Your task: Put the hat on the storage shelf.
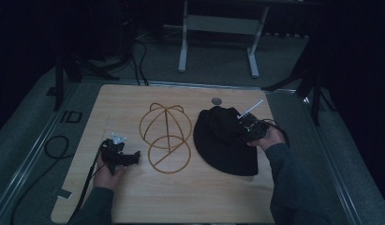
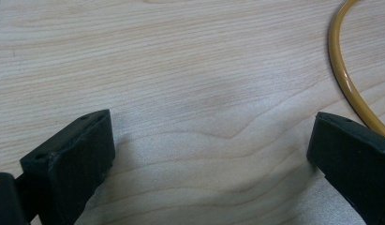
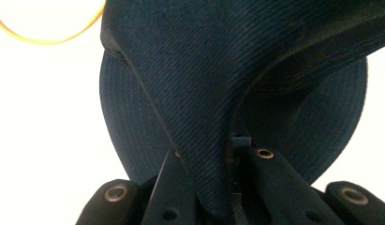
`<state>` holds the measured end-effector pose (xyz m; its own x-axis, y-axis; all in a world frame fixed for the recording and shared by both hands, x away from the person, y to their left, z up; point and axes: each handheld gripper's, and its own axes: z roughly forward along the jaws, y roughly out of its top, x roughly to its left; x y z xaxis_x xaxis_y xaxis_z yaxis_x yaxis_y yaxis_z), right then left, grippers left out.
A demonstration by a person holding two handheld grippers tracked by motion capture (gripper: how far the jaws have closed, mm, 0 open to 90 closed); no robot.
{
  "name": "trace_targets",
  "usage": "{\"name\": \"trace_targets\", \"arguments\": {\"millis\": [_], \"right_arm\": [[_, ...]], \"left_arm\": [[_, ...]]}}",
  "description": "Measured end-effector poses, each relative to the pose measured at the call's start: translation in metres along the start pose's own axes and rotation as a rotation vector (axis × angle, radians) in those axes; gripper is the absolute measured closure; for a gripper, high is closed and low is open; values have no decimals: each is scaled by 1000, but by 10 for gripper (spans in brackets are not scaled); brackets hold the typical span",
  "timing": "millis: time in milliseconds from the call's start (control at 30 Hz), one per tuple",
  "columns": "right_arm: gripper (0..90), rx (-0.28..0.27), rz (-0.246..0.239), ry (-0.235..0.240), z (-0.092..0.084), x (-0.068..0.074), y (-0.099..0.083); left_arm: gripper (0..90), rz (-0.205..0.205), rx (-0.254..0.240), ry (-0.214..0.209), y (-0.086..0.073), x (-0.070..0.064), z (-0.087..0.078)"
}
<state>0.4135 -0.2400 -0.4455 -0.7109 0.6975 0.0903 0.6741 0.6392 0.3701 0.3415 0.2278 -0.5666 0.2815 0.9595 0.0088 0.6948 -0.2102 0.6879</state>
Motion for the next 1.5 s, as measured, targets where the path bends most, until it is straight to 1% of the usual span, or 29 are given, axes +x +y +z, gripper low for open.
{"name": "trace_targets", "arguments": {"millis": [233,400,600,800,1067,1267,1500], "right_arm": [[871,-41,-24,19,-10,5,-5],[872,-104,-28,44,-19,8,-6],[872,-163,-40,57,-27,13,-4],[870,-228,-55,62,-39,16,-2],[871,-294,-67,56,-58,17,-2],[871,-312,-70,48,-64,17,-2],[870,-336,-70,49,-71,15,-4]], "left_arm": [[12,0,0,0,0,0,0],[13,2,0,1,0,0,0],[13,0,-2,1,0,0,0],[12,0,-1,1,0,0,0],[12,0,1,1,0,0,0],[12,0,1,1,0,0,0],[12,1,1,0,0,0,0]]}}
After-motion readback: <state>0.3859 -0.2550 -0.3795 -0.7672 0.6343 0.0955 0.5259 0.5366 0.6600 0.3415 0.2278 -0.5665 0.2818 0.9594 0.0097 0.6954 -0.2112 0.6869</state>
